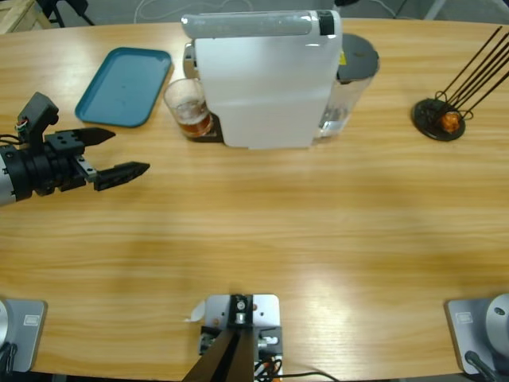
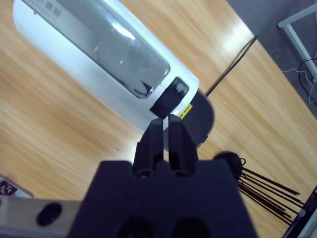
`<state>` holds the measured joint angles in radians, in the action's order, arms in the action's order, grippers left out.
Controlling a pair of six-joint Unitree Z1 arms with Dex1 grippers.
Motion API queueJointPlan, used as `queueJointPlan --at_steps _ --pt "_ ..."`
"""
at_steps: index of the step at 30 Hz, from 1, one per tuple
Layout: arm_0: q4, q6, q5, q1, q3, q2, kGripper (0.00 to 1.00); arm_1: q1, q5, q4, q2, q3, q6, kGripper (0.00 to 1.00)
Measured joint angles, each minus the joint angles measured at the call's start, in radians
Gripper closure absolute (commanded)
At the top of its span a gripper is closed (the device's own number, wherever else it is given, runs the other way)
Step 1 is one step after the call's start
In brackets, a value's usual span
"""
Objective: Pour coffee
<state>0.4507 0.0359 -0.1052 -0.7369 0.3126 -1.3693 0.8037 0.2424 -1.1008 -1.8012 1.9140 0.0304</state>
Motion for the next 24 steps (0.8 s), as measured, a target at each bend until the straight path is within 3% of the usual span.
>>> queueJointPlan --at_steps 24 --pt "0.001 0.000 0.000 0.000 0.000 -0.006 0.000 -0.043 -0.054 0.026 -0.040 0.003 0.019 1.000"
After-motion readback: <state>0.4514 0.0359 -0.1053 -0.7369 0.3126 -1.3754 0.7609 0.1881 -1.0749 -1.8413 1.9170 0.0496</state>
